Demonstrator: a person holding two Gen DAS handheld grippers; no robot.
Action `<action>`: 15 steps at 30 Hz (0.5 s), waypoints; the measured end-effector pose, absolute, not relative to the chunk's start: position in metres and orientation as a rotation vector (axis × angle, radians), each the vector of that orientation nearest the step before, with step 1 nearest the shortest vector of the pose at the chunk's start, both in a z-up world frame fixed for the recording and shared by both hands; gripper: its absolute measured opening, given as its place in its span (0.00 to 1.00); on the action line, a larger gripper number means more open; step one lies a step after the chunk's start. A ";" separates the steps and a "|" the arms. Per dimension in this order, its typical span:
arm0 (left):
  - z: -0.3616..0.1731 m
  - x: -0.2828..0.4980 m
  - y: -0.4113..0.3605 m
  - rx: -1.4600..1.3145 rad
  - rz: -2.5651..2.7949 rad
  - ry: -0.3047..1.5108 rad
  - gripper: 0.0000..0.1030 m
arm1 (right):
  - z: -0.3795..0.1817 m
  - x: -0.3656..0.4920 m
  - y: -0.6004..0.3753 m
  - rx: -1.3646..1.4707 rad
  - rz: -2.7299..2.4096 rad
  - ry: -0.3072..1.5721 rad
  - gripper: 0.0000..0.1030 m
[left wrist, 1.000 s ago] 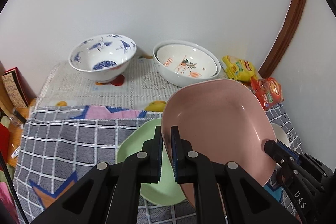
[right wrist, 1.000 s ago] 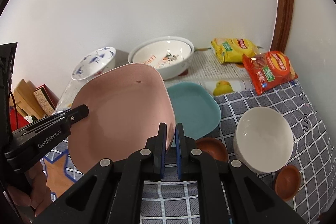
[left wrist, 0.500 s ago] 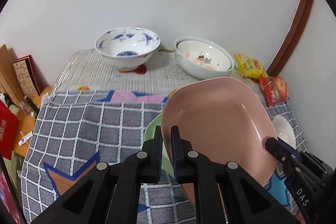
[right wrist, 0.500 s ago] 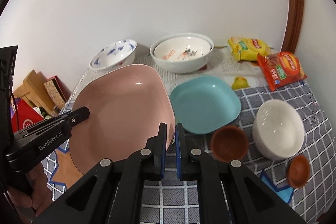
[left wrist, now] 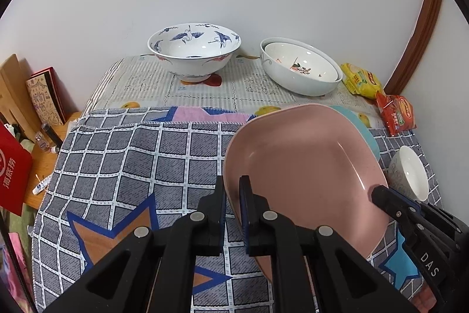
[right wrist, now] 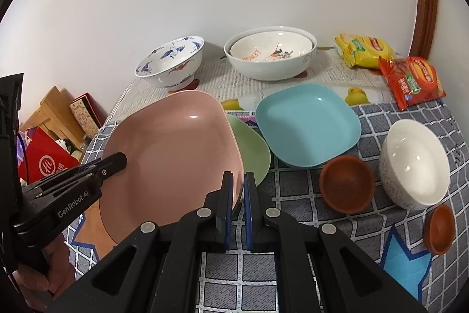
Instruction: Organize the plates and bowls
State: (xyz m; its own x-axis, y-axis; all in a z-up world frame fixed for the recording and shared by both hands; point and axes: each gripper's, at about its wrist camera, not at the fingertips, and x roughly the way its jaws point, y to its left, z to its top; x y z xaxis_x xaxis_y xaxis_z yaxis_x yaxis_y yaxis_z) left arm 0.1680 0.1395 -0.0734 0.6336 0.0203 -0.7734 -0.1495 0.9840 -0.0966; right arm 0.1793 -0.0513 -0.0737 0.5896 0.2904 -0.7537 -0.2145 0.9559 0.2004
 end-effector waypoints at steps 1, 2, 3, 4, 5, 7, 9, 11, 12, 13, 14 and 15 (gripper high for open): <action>-0.074 0.168 0.139 -0.156 0.097 0.884 0.09 | -0.076 0.180 -0.052 0.092 0.296 0.897 0.06; -0.075 0.167 0.138 -0.155 0.099 0.889 0.09 | -0.079 0.181 -0.052 0.089 0.293 0.906 0.06; -0.076 0.167 0.136 -0.152 0.105 0.889 0.09 | -0.082 0.183 -0.052 0.085 0.293 0.914 0.06; -0.078 0.167 0.135 -0.145 0.112 0.886 0.09 | -0.085 0.184 -0.051 0.080 0.295 0.922 0.06; -0.079 0.168 0.134 -0.141 0.120 0.887 0.09 | -0.089 0.186 -0.051 0.080 0.298 0.929 0.06; -0.084 0.171 0.135 -0.150 0.128 0.898 0.09 | -0.094 0.188 -0.050 0.071 0.303 0.934 0.06; -0.088 0.174 0.139 -0.166 0.134 0.909 0.09 | -0.099 0.193 -0.048 0.061 0.307 0.944 0.06; -0.094 0.178 0.142 -0.180 0.145 0.922 0.09 | -0.104 0.200 -0.047 0.068 0.325 0.964 0.06; -0.097 0.181 0.144 -0.192 0.151 0.933 0.09 | -0.107 0.205 -0.047 0.073 0.336 0.973 0.05; -0.100 0.184 0.145 -0.199 0.155 0.940 0.09 | -0.109 0.209 -0.046 0.076 0.341 0.979 0.05; -0.103 0.187 0.146 -0.206 0.160 0.949 0.09 | -0.111 0.213 -0.046 0.076 0.344 0.982 0.05; -0.105 0.190 0.146 -0.209 0.166 0.955 0.09 | -0.112 0.218 -0.045 0.072 0.344 0.986 0.05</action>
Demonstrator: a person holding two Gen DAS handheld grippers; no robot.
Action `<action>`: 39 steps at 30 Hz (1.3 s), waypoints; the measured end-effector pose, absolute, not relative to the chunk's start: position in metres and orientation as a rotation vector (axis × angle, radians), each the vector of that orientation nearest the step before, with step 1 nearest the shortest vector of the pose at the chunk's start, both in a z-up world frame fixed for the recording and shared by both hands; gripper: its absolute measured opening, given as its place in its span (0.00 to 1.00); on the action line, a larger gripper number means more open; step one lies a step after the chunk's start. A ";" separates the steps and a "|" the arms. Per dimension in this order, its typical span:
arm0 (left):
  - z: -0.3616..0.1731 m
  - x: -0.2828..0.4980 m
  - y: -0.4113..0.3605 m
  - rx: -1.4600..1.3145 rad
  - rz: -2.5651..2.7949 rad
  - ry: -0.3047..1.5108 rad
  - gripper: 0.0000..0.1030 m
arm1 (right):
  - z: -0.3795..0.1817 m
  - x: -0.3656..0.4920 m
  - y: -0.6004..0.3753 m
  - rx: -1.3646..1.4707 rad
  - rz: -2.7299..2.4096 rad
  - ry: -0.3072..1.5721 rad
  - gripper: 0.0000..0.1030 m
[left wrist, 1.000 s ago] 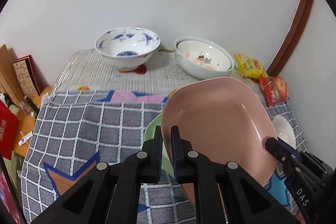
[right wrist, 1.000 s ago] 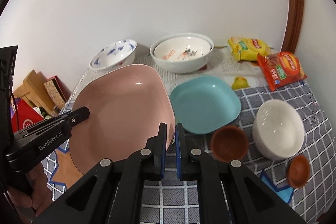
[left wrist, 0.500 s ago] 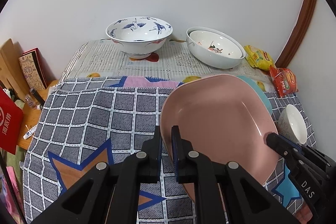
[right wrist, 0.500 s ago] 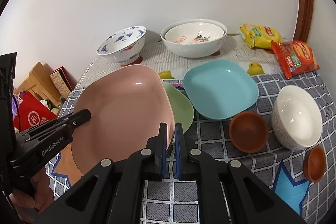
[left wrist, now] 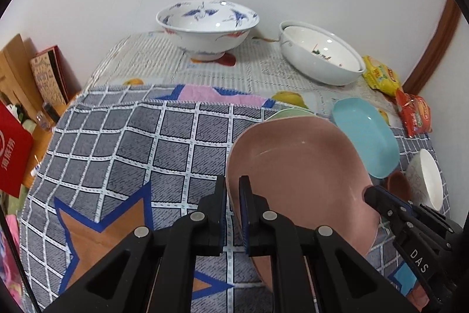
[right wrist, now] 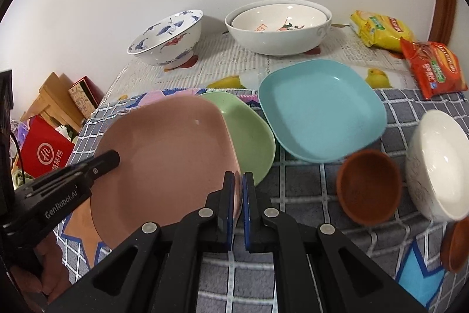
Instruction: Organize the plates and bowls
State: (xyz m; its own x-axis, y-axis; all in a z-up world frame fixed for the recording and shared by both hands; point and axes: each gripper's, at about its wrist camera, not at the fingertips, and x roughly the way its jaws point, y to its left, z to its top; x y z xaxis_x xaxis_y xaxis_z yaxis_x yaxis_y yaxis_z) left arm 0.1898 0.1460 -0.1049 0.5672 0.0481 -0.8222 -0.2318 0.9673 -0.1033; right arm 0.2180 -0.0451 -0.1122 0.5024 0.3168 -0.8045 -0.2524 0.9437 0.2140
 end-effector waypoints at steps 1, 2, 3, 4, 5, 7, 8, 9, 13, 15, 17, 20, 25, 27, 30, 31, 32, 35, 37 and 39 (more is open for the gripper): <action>-0.107 0.193 0.146 -0.210 0.175 0.964 0.09 | -0.114 0.223 -0.043 0.062 0.343 0.991 0.05; -0.109 0.196 0.145 -0.212 0.179 0.967 0.09 | -0.115 0.227 -0.042 0.053 0.341 0.993 0.05; -0.110 0.199 0.145 -0.215 0.184 0.967 0.09 | -0.117 0.233 -0.041 0.042 0.337 0.991 0.05; -0.111 0.201 0.145 -0.219 0.192 0.968 0.09 | -0.118 0.235 -0.040 0.035 0.339 0.990 0.05; -0.112 0.204 0.146 -0.223 0.198 0.971 0.09 | -0.119 0.240 -0.039 0.029 0.344 0.990 0.05; -0.114 0.209 0.148 -0.248 0.212 0.981 0.09 | -0.121 0.247 -0.038 0.027 0.353 0.994 0.05; -0.114 0.211 0.150 -0.264 0.215 0.979 0.09 | -0.121 0.250 -0.037 0.024 0.359 0.994 0.05; -0.114 0.213 0.151 -0.274 0.216 0.977 0.09 | -0.122 0.254 -0.036 0.015 0.363 0.991 0.05; -0.116 0.218 0.149 -0.282 0.226 0.974 0.09 | -0.123 0.268 -0.033 -0.001 0.370 0.980 0.05; -0.120 0.221 0.150 -0.293 0.228 0.983 0.09 | -0.123 0.273 -0.033 -0.013 0.378 0.975 0.05; -0.125 0.224 0.150 -0.305 0.231 0.994 0.09 | -0.125 0.277 -0.033 -0.030 0.395 0.974 0.05; -0.129 0.225 0.150 -0.327 0.231 1.000 0.09 | -0.127 0.281 -0.033 -0.051 0.404 0.973 0.05; -0.131 0.224 0.144 -0.315 0.223 1.009 0.10 | -0.126 0.287 -0.037 -0.049 0.435 0.958 0.06; -0.131 0.223 0.142 -0.300 0.211 1.013 0.11 | -0.127 0.287 -0.039 -0.048 0.447 0.951 0.06; -0.130 0.222 0.140 -0.276 0.182 1.026 0.11 | -0.128 0.285 -0.041 -0.052 0.451 0.949 0.10; -0.129 0.221 0.139 -0.269 0.170 1.027 0.12 | -0.128 0.285 -0.041 -0.060 0.450 0.946 0.11; -0.129 0.220 0.139 -0.269 0.167 1.032 0.13 | -0.128 0.283 -0.041 -0.075 0.454 0.939 0.11; -0.128 0.212 0.139 -0.277 0.174 1.049 0.27 | -0.126 0.279 -0.045 -0.072 0.462 0.925 0.13; -0.125 0.204 0.137 -0.272 0.188 1.036 0.31 | -0.121 0.278 -0.049 -0.056 0.458 0.917 0.23; -0.120 0.196 0.134 -0.266 0.198 1.022 0.31 | -0.113 0.275 -0.053 -0.034 0.451 0.893 0.27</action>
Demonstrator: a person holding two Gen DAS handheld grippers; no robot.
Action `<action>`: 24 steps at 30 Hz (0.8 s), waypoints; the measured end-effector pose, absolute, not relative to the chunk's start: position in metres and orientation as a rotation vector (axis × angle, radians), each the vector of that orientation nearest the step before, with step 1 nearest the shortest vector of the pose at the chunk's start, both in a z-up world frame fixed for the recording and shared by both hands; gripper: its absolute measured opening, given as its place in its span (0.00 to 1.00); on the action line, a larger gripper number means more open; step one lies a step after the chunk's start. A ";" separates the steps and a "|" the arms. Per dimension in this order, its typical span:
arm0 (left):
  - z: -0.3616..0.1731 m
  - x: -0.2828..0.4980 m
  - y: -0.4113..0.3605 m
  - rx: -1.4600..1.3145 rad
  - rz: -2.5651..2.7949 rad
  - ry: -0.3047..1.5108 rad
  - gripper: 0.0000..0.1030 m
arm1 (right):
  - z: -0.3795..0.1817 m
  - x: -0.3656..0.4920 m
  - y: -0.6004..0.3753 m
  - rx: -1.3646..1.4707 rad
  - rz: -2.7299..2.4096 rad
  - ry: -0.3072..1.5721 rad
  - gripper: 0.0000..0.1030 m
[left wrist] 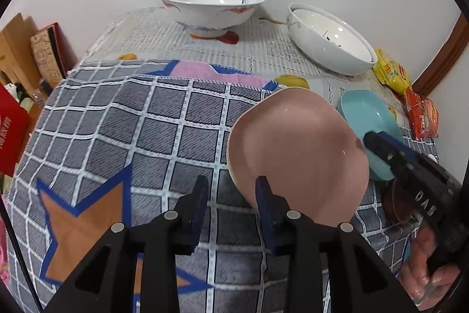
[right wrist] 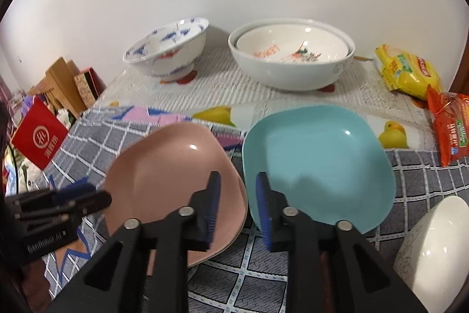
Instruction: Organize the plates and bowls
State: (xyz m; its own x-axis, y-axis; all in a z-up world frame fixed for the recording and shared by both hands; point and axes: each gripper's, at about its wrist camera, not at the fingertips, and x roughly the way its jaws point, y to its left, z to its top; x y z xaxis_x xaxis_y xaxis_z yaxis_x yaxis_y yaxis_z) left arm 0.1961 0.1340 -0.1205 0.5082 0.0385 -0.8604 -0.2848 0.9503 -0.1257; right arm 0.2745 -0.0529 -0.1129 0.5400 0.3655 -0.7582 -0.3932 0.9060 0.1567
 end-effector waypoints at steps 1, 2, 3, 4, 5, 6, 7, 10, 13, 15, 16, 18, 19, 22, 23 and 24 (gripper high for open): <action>-0.117 0.192 0.131 -0.263 0.197 1.014 0.31 | -0.109 0.273 -0.055 -0.022 0.451 0.885 0.30; -0.114 0.188 0.128 -0.260 0.197 1.005 0.31 | -0.103 0.270 -0.059 -0.004 0.454 0.875 0.32; -0.111 0.184 0.125 -0.257 0.201 0.996 0.31 | -0.098 0.268 -0.062 0.008 0.453 0.867 0.36; -0.107 0.181 0.121 -0.253 0.205 0.984 0.31 | -0.091 0.264 -0.067 0.024 0.445 0.854 0.41; -0.103 0.179 0.117 -0.248 0.203 0.976 0.31 | -0.085 0.261 -0.071 0.035 0.436 0.844 0.45; -0.098 0.179 0.111 -0.240 0.197 0.966 0.31 | -0.077 0.257 -0.078 0.044 0.422 0.830 0.51; -0.094 0.180 0.107 -0.233 0.192 0.962 0.32 | -0.071 0.253 -0.083 0.041 0.415 0.823 0.55; -0.081 0.190 0.088 -0.195 0.167 0.936 0.41 | -0.051 0.248 -0.102 -0.009 0.351 0.792 0.59; -0.067 0.208 0.064 -0.145 0.130 0.905 0.46 | -0.032 0.250 -0.131 -0.005 0.271 0.755 0.64; -0.063 0.219 0.052 -0.121 0.113 0.898 0.47 | -0.024 0.257 -0.149 0.017 0.250 0.754 0.65; -0.061 0.227 0.044 -0.104 0.103 0.899 0.47 | -0.023 0.260 -0.155 0.025 0.241 0.753 0.65; -0.061 0.241 0.032 -0.069 0.093 0.898 0.47 | -0.020 0.271 -0.171 0.047 0.208 0.753 0.65; -0.062 0.247 0.029 -0.055 0.094 0.899 0.47 | -0.021 0.278 -0.177 0.063 0.206 0.762 0.65; -0.067 0.267 0.023 -0.041 0.082 0.914 0.47 | -0.028 0.299 -0.185 0.091 0.232 0.806 0.66; -0.069 0.274 0.022 -0.036 0.083 0.921 0.47 | -0.031 0.306 -0.184 0.092 0.236 0.817 0.66; -0.071 0.281 0.021 -0.028 0.086 0.928 0.47 | -0.036 0.312 -0.183 0.091 0.235 0.830 0.66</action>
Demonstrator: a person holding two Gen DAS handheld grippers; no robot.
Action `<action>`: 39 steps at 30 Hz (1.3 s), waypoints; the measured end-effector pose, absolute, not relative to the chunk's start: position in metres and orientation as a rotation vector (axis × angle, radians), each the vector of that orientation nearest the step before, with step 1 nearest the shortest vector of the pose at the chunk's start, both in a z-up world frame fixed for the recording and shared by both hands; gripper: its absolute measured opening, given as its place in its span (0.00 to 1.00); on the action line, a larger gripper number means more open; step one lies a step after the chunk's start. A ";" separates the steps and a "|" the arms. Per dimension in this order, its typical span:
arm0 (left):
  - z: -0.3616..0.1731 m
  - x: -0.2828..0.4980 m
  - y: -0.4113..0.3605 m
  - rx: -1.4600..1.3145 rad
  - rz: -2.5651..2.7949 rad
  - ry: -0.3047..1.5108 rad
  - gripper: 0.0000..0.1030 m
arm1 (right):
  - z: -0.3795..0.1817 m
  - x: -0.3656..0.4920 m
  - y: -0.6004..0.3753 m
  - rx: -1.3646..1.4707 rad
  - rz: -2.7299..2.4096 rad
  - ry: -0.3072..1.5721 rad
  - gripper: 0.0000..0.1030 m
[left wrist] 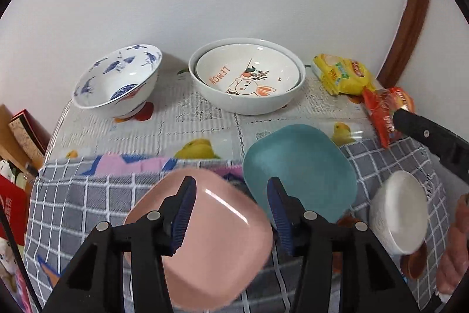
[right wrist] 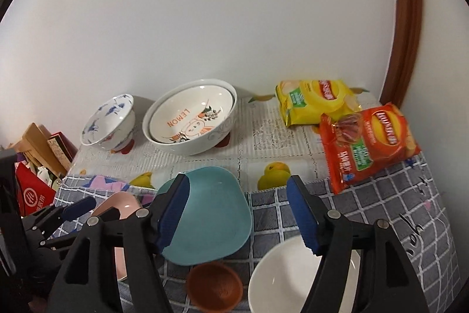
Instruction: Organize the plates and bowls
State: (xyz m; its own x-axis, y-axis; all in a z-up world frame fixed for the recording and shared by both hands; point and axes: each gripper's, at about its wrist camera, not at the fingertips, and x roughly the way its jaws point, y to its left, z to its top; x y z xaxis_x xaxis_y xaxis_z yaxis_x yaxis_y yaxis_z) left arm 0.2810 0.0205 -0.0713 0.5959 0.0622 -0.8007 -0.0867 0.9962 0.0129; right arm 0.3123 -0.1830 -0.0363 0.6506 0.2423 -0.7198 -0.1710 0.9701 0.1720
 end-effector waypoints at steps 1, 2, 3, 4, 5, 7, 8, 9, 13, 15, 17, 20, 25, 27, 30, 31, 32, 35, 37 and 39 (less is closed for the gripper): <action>-0.075 0.288 0.018 -0.018 0.084 0.938 0.47 | -0.043 0.319 -0.180 0.090 0.237 0.846 0.66; -0.078 0.294 0.017 -0.018 0.077 0.945 0.47 | -0.050 0.324 -0.178 0.089 0.240 0.866 0.66; -0.082 0.302 0.016 -0.022 0.067 0.958 0.47 | -0.057 0.326 -0.176 0.089 0.240 0.879 0.66; -0.086 0.308 0.016 -0.023 0.061 0.970 0.47 | -0.065 0.328 -0.175 0.092 0.237 0.894 0.66; -0.089 0.313 0.015 -0.021 0.055 0.978 0.47 | -0.074 0.330 -0.175 0.098 0.237 0.909 0.66; -0.097 0.321 0.012 -0.005 0.045 0.995 0.47 | -0.091 0.334 -0.175 0.113 0.243 0.946 0.66; -0.102 0.326 0.011 0.007 0.039 1.001 0.47 | -0.097 0.336 -0.174 0.115 0.240 0.964 0.66; -0.107 0.329 0.010 0.018 0.035 1.006 0.47 | -0.103 0.338 -0.173 0.109 0.233 0.984 0.65; -0.120 0.341 0.011 0.001 0.022 1.043 0.47 | -0.107 0.341 -0.164 0.043 0.220 1.004 0.62; -0.125 0.346 0.012 -0.012 0.018 1.054 0.47 | -0.107 0.343 -0.160 0.018 0.217 1.005 0.60; -0.127 0.348 0.011 -0.020 0.015 1.052 0.47 | -0.110 0.347 -0.156 -0.008 0.205 1.022 0.55; -0.130 0.352 0.011 -0.034 0.001 1.054 0.47 | -0.116 0.352 -0.154 -0.026 0.197 1.045 0.49; -0.133 0.358 0.009 -0.030 0.004 1.057 0.47 | -0.124 0.358 -0.152 -0.042 0.178 1.082 0.34; -0.136 0.359 0.009 -0.031 0.002 1.064 0.45 | -0.126 0.359 -0.152 -0.044 0.179 1.087 0.33; -0.140 0.360 0.009 -0.034 -0.002 1.074 0.36 | -0.130 0.362 -0.150 -0.050 0.175 1.108 0.33; -0.143 0.361 0.009 -0.033 0.001 1.081 0.32 | -0.132 0.364 -0.150 -0.051 0.172 1.119 0.33; -0.144 0.361 0.010 -0.033 0.003 1.084 0.30 | -0.134 0.365 -0.149 -0.052 0.171 1.129 0.32; -0.148 0.363 0.011 -0.045 0.001 1.091 0.21 | -0.138 0.368 -0.147 -0.070 0.150 1.140 0.23; -0.149 0.363 0.011 -0.048 0.002 1.089 0.13 | -0.140 0.368 -0.146 -0.064 0.161 1.146 0.12; -0.148 0.361 0.011 -0.051 0.009 1.077 0.12 | -0.140 0.368 -0.147 -0.064 0.149 1.140 0.09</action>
State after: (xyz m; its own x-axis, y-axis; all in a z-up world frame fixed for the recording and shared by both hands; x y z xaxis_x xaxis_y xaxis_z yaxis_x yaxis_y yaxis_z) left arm 0.3613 0.0111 -0.1477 0.4745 -0.0178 -0.8801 -0.0322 0.9988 -0.0375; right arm 0.3683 -0.1467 -0.1400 0.4087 0.0855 -0.9086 -0.1511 0.9882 0.0251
